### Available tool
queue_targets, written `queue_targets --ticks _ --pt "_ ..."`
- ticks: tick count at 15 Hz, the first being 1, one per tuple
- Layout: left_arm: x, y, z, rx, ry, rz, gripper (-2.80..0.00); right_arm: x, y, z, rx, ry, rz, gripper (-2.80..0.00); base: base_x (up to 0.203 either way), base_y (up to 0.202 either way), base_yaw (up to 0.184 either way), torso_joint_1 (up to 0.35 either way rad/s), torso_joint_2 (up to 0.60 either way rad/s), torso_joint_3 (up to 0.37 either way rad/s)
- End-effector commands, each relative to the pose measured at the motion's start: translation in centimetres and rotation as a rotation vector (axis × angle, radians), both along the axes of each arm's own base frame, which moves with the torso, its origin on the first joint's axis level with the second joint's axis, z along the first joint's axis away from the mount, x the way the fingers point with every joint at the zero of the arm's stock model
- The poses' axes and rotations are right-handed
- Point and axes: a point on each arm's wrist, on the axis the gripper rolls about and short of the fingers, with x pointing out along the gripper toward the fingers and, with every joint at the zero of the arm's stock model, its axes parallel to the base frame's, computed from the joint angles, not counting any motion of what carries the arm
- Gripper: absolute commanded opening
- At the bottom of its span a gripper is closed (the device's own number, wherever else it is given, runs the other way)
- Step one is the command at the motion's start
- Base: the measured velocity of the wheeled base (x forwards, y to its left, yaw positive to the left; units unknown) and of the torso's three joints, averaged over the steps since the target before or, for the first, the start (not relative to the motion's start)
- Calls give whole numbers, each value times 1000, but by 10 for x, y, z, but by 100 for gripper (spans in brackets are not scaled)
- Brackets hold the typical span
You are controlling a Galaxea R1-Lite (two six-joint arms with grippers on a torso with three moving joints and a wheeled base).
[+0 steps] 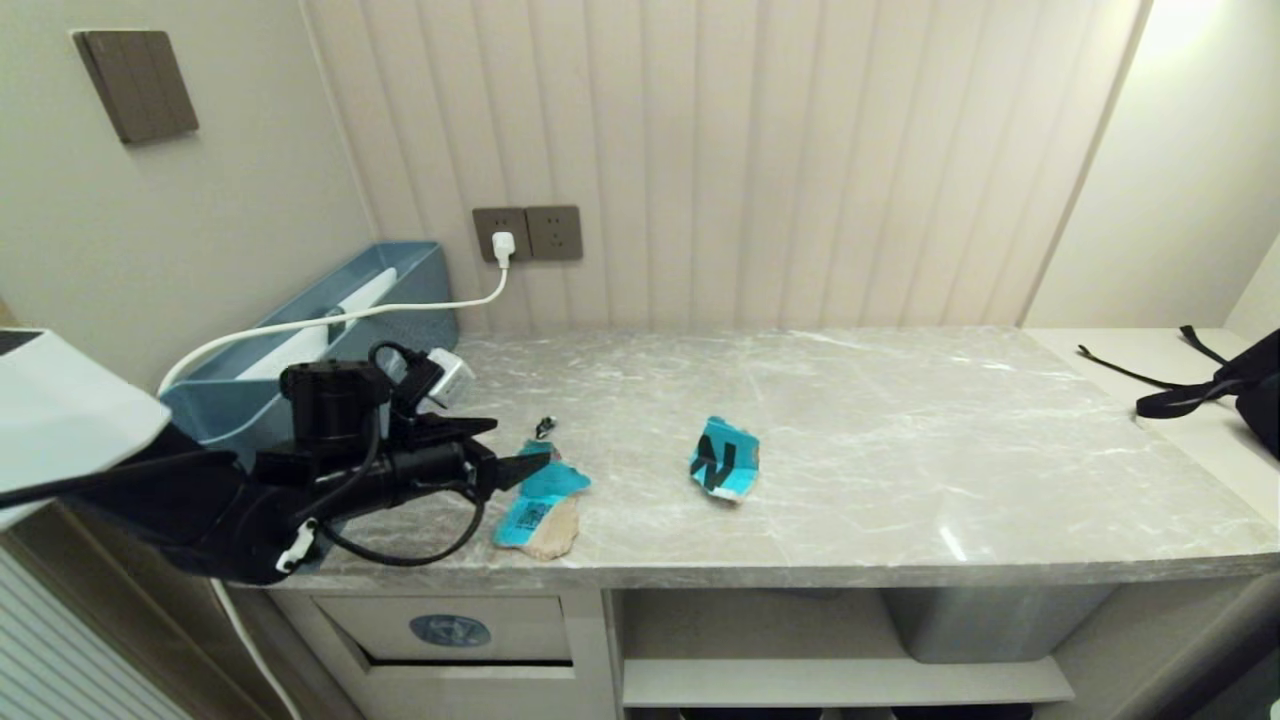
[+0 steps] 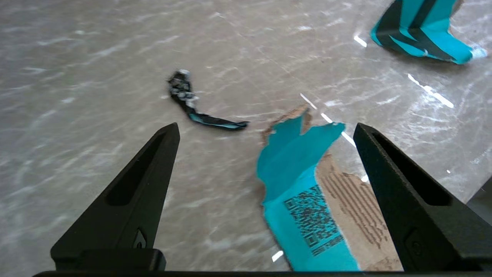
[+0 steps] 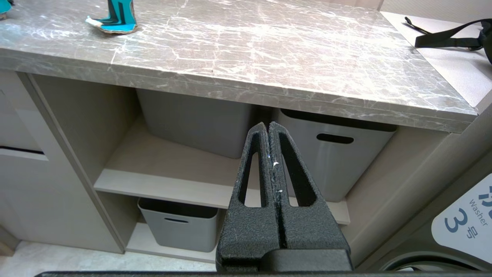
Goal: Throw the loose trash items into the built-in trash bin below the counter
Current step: Pick up the garbage
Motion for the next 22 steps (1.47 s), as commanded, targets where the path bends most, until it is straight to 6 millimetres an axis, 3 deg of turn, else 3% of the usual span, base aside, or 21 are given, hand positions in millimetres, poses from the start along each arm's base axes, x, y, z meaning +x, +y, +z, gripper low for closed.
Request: queue_targets --ticks 1,6,9,16,17,22 --pt "3 -8 -13 9 32 -19 0 0 0 0 1 0 1 -280 0 0 0 0 0 0" --pt "22 -14 -30 23 59 1 0 0 0 0 7 0 -1 -280 0 0 0 0 0 0" --pt "33 -16 -27 25 71 5 0 0 0 0 7 -1 -1 -280 0 0 0 0 0 0" --pt "36 -23 -27 30 106 -15 0 0 0 0 7 -1 -1 -280 0 0 0 0 0 0" --pt "35 -24 -28 30 107 -17 -280 0 0 0 7 -1 -1 -280 0 0 0 0 0 0" --pt "34 -25 -28 30 112 -19 -280 0 0 0 7 0 -1 -280 0 0 0 0 0 0"
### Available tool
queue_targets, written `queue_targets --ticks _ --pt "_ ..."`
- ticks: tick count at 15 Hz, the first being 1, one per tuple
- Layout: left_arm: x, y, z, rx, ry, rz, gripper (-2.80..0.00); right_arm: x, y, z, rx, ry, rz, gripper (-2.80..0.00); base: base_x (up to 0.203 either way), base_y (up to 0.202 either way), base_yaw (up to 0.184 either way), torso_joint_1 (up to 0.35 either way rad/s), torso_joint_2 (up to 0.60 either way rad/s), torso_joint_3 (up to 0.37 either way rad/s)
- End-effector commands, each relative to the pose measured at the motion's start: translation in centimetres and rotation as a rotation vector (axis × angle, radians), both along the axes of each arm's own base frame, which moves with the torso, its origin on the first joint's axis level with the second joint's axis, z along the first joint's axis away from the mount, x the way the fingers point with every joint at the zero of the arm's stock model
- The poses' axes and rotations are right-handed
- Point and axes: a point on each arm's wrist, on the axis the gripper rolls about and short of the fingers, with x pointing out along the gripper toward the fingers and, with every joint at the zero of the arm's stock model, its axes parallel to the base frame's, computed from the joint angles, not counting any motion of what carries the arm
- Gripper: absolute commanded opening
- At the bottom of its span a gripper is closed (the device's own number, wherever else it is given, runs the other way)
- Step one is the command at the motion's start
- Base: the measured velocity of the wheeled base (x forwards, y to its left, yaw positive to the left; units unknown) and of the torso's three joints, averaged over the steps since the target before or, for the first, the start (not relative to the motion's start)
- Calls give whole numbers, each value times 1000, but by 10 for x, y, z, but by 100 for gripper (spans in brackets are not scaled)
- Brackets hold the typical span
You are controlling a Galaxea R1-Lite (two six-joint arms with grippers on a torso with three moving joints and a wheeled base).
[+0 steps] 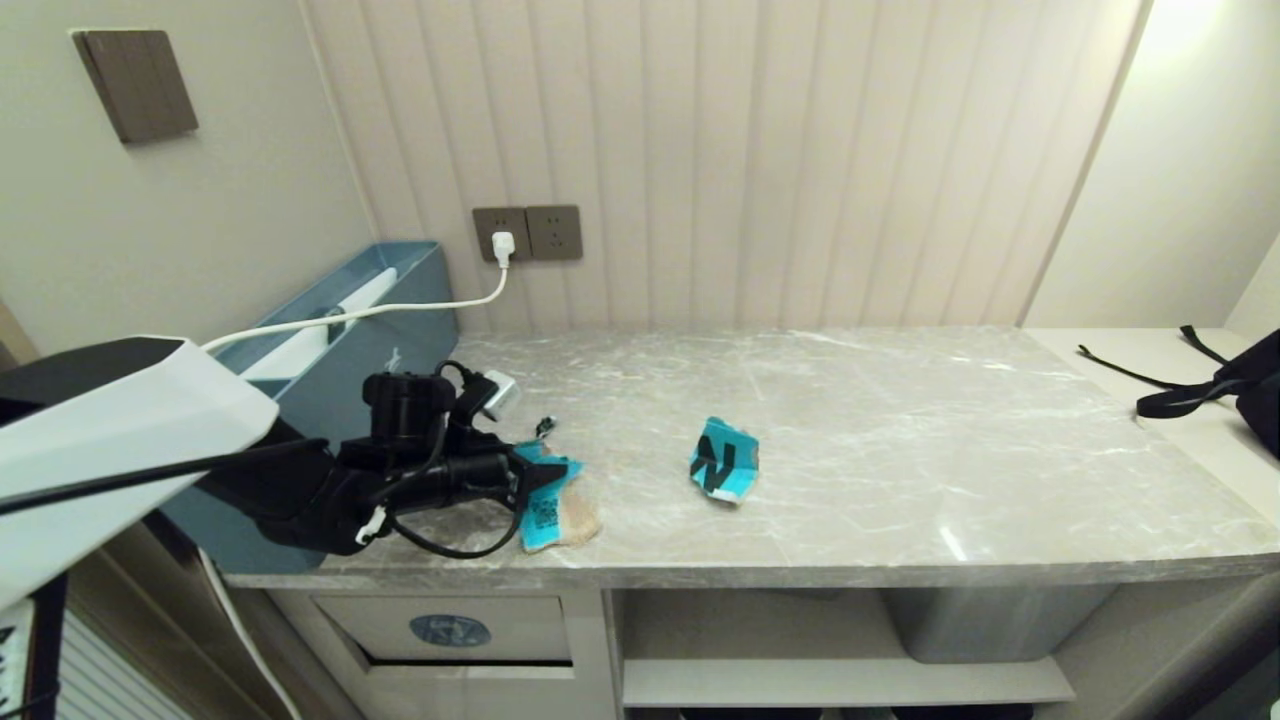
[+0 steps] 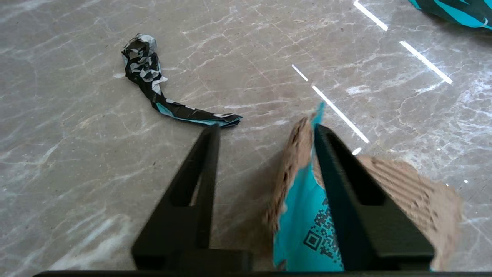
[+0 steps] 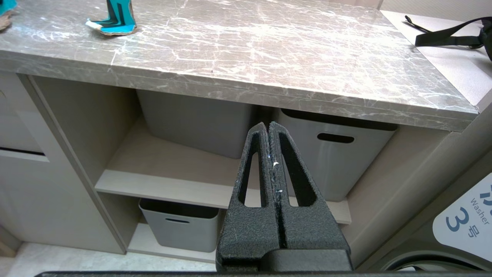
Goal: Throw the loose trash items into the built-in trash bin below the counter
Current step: Pick up the garbage
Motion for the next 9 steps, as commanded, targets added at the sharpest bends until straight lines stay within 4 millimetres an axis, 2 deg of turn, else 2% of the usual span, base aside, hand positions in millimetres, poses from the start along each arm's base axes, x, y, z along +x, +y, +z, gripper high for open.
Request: queue_targets --ticks 1,6,9 --pt "-1 0 4 -3 -13 -3 -280 0 0 0 -1 -1 1 -280 0 0 0 0 0 0" --pt "-11 1 18 -22 -16 0 -280 0 0 0 -5 0 3 -280 0 0 0 0 0 0" --pt "-25 2 53 -75 -68 10 -280 0 0 -1 -6 3 -2 -280 0 0 0 0 0 0"
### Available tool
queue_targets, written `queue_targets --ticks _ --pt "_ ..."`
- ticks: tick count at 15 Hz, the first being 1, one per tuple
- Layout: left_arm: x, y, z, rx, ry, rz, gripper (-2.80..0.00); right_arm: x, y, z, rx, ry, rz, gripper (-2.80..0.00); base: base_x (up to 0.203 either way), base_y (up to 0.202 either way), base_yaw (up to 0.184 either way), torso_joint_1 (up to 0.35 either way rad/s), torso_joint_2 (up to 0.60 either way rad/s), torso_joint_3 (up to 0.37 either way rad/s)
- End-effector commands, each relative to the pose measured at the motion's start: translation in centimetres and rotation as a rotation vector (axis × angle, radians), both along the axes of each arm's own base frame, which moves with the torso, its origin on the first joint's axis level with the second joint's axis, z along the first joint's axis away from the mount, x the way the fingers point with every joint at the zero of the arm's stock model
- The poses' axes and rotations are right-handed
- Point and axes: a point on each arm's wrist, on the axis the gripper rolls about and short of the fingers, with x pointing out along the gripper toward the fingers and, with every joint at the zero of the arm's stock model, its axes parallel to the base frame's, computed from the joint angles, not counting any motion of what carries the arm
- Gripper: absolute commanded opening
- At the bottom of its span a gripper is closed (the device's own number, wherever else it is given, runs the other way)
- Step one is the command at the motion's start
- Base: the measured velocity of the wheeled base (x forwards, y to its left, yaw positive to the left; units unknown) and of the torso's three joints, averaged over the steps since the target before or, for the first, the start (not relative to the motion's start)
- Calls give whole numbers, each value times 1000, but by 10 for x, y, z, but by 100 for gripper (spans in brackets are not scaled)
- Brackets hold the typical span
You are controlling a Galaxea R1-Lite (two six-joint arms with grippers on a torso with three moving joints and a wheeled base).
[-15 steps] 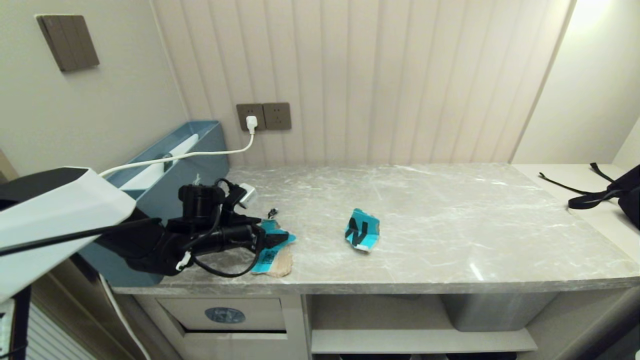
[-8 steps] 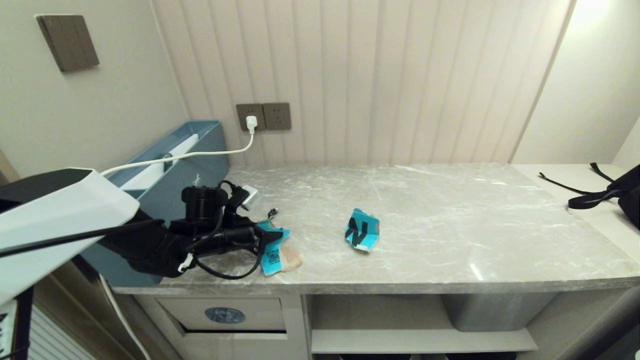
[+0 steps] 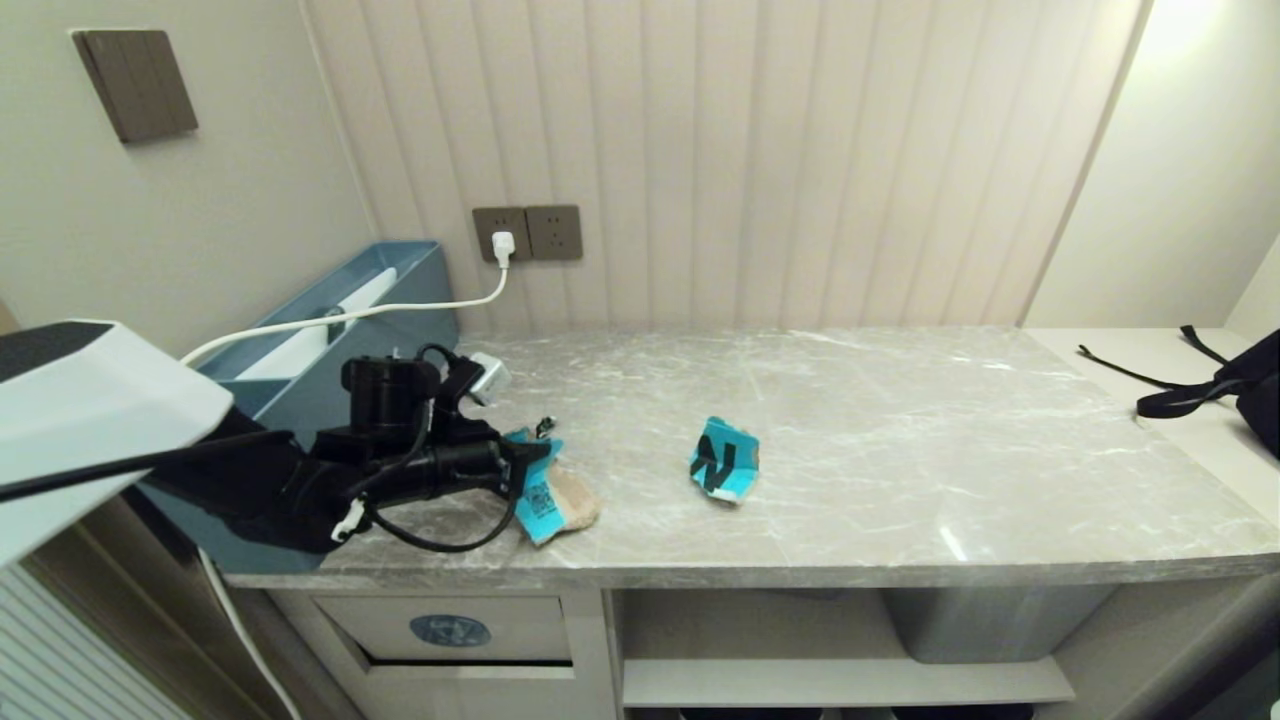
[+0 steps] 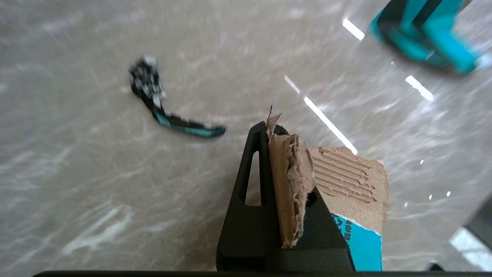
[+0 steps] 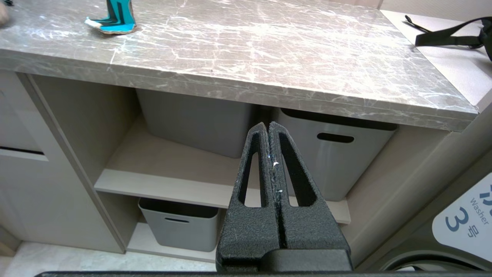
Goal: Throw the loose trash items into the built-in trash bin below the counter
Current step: Pick up the garbage, then put the garbage in the trash can
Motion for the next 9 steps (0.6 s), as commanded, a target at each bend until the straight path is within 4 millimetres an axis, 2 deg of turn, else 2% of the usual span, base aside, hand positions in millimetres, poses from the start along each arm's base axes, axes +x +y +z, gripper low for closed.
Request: queue_targets --ticks 1,3,5,7,9 --pt "-13 1 35 -41 -74 -1 -280 0 0 0 -3 1 -1 -280 0 0 0 0 0 0" --pt "-32 4 68 -77 -135 -2 -280 0 0 0 5 1 -5 -280 0 0 0 0 0 0" --pt "-60 11 99 -99 -189 -4 -280 0 0 0 -2 0 0 -280 0 0 0 0 0 0" --pt "-95 20 129 -120 -253 -6 -280 0 0 0 21 -1 -3 -280 0 0 0 0 0 0" --pt "-138 32 148 -134 -300 -6 -280 0 0 0 77 1 -16 -280 0 0 0 0 0 0"
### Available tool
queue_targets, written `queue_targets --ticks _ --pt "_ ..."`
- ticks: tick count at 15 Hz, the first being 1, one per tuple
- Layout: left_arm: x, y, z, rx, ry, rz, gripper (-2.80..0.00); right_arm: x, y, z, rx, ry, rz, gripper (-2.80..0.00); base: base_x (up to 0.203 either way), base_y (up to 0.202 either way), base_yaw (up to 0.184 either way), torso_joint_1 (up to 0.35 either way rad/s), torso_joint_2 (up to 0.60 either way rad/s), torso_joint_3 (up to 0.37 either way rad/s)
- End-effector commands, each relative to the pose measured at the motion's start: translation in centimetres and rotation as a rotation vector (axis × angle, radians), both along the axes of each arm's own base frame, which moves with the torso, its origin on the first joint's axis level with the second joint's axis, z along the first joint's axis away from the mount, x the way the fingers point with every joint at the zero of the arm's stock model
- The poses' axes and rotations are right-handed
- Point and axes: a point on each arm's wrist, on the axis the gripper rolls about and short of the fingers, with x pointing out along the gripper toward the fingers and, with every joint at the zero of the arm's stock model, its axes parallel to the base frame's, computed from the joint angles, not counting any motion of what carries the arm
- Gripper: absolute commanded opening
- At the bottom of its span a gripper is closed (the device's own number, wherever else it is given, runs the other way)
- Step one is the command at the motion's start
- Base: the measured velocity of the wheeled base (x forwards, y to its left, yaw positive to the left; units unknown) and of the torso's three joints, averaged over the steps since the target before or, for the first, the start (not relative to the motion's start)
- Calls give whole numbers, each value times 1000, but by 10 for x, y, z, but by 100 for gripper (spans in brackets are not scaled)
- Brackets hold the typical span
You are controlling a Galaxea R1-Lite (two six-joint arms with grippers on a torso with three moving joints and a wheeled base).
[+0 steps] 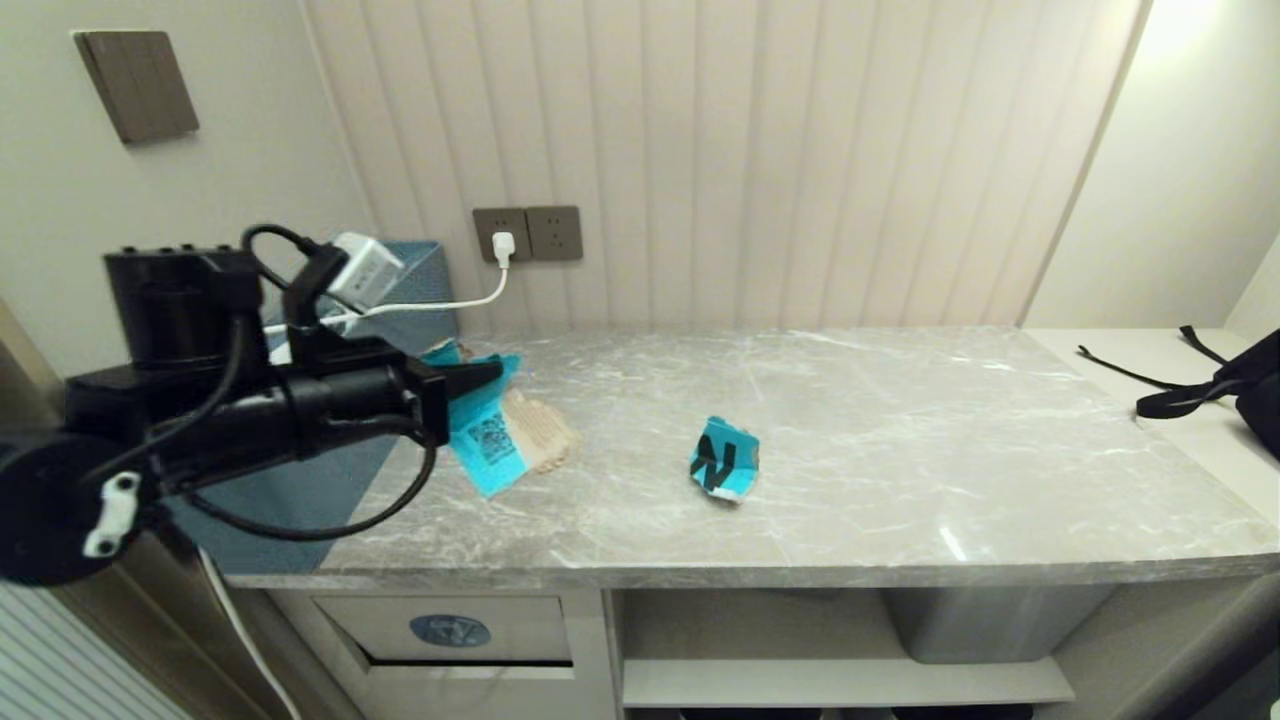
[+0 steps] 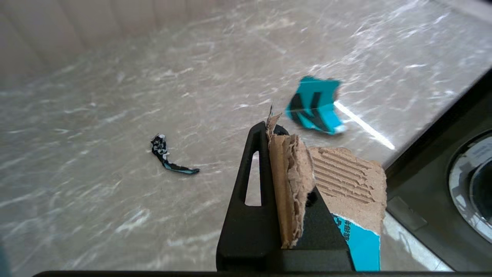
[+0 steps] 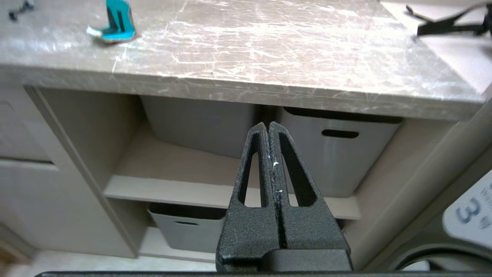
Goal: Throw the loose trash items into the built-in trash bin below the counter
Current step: Put the garbage in the trash can
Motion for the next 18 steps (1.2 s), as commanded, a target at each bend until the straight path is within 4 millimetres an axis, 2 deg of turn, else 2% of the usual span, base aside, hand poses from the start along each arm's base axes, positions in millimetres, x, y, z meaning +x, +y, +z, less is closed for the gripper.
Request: queue_targets --ticks 1,2,4,7,12,15,16,18 --pt "-62 17 36 -37 -130 -1 -280 0 0 0 17 1 -11 -280 0 0 0 0 0 0" --pt "-85 24 37 -38 -134 0 -280 0 0 0 16 -2 -11 -280 0 0 0 0 0 0" --pt "-125 36 25 -29 -109 13 -280 0 0 0 9 -1 -9 -280 0 0 0 -93 194 113" --pt "-161 48 -8 6 -42 114 -280 0 0 0 8 -1 -9 -280 0 0 0 -230 493 257" --pt "-182 59 -53 31 78 346 -280 0 0 0 18 0 -13 -280 0 0 0 -249 550 296" --pt "-193 63 -77 30 151 388 -280 0 0 0 20 1 -16 -280 0 0 0 -233 526 294" --pt "-196 65 -88 12 203 405 -280 0 0 0 19 0 -16 -280 0 0 0 -217 518 286" --pt "-194 65 -96 -86 317 464 -280 0 0 0 18 -1 -14 -280 0 0 0 -219 513 283"
